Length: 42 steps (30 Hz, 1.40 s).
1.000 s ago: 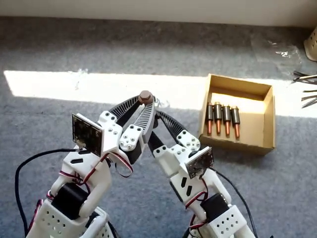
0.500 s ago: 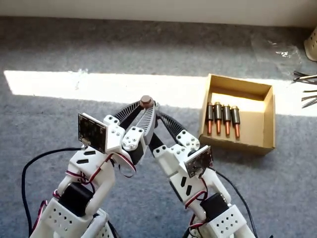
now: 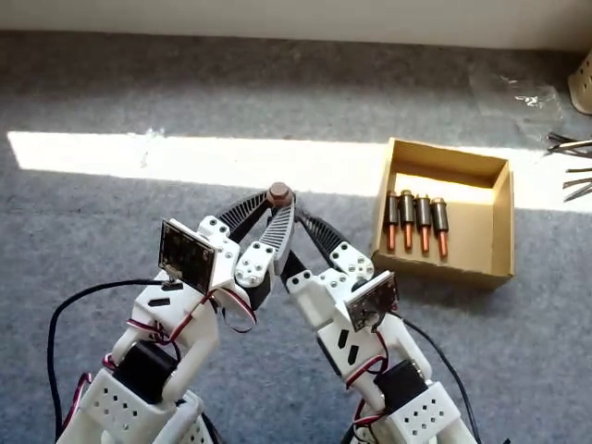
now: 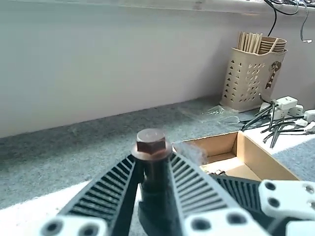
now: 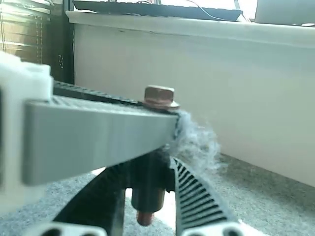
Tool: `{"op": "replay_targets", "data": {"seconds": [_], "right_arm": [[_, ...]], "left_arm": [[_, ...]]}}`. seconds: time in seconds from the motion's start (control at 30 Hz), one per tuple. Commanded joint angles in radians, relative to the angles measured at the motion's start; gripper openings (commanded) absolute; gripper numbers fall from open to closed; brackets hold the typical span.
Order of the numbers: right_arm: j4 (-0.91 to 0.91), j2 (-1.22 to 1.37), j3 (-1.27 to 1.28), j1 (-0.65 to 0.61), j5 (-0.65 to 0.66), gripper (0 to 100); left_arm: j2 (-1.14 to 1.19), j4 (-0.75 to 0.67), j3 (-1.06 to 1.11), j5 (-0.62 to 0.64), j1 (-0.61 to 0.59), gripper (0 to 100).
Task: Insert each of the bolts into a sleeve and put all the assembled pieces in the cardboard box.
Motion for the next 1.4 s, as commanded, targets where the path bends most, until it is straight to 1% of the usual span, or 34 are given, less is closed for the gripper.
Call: {"op": "replay_targets", "data": {"seconds": [0.0, 0.1, 0.5, 0.57, 0.7, 0.83, 1.03, 1.23, 1.37], "right_arm": [[-0.031, -0.015, 0.125, 0.024, 0.005, 0.4], [-0.031, -0.015, 0.125, 0.024, 0.005, 0.4], [-0.030, -0.015, 0.127, 0.024, 0.005, 0.4], [-0.030, -0.015, 0.127, 0.024, 0.005, 0.4], [-0.028, -0.015, 0.127, 0.024, 0.005, 0.4], [-0.027, -0.015, 0.127, 0.024, 0.005, 0.4], [-0.025, -0.015, 0.127, 0.024, 0.005, 0.4], [-0.004, -0.012, 0.127, 0.025, 0.005, 0.4], [0.047, -0.013, 0.127, 0.025, 0.005, 0.4]], "left_arm": [[0.004, -0.012, -0.004, -0.018, -0.012, 12], [-0.001, -0.012, -0.004, -0.018, -0.012, 13], [-0.002, -0.012, -0.028, -0.017, -0.004, 13], [-0.002, -0.012, -0.047, -0.017, 0.019, 13], [-0.002, -0.009, -0.059, -0.014, 0.082, 20], [-0.002, 0.028, -0.068, -0.017, 0.088, 20], [-0.002, 0.028, -0.071, -0.018, 0.082, 20], [-0.002, 0.034, -0.154, -0.012, -0.008, 20], [-0.002, 0.034, -0.211, -0.012, -0.031, 20]]}}
